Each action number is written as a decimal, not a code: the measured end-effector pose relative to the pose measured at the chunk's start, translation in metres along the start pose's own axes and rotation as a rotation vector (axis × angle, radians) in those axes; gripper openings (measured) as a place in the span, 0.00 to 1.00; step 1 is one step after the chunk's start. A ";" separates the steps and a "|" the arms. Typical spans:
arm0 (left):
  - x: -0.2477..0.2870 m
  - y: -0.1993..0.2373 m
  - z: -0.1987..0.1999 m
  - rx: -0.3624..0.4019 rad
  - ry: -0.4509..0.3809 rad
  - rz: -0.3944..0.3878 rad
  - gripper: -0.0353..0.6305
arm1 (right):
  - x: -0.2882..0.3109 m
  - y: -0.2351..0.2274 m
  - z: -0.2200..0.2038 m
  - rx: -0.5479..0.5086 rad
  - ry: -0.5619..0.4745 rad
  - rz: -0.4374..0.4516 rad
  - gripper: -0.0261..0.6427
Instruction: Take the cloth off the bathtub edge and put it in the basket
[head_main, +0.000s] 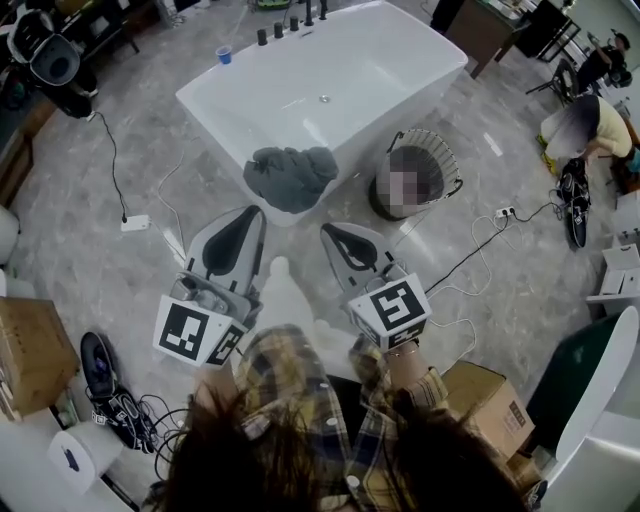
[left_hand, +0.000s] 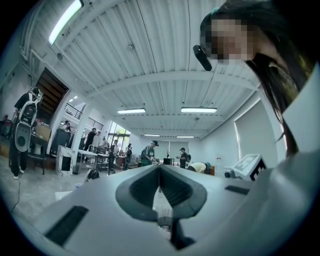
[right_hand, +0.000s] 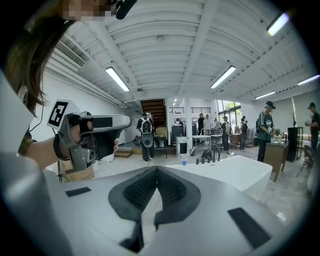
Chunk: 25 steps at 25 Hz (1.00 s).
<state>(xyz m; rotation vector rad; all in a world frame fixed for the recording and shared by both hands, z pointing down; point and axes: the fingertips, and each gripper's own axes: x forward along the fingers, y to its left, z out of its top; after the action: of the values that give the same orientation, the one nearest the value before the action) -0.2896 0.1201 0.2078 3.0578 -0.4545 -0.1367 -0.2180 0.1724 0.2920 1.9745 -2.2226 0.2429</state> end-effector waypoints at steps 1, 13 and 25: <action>0.008 0.010 0.000 -0.004 -0.003 -0.005 0.08 | 0.009 -0.005 0.001 0.000 0.006 -0.005 0.06; 0.107 0.140 0.004 -0.013 -0.013 -0.067 0.08 | 0.151 -0.066 0.034 -0.009 0.038 -0.045 0.06; 0.137 0.204 -0.006 -0.033 0.017 -0.108 0.08 | 0.216 -0.092 0.041 0.015 0.057 -0.106 0.06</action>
<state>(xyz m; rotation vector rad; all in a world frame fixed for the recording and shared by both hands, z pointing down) -0.2171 -0.1144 0.2153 3.0481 -0.2833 -0.1206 -0.1523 -0.0567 0.3023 2.0585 -2.0802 0.2989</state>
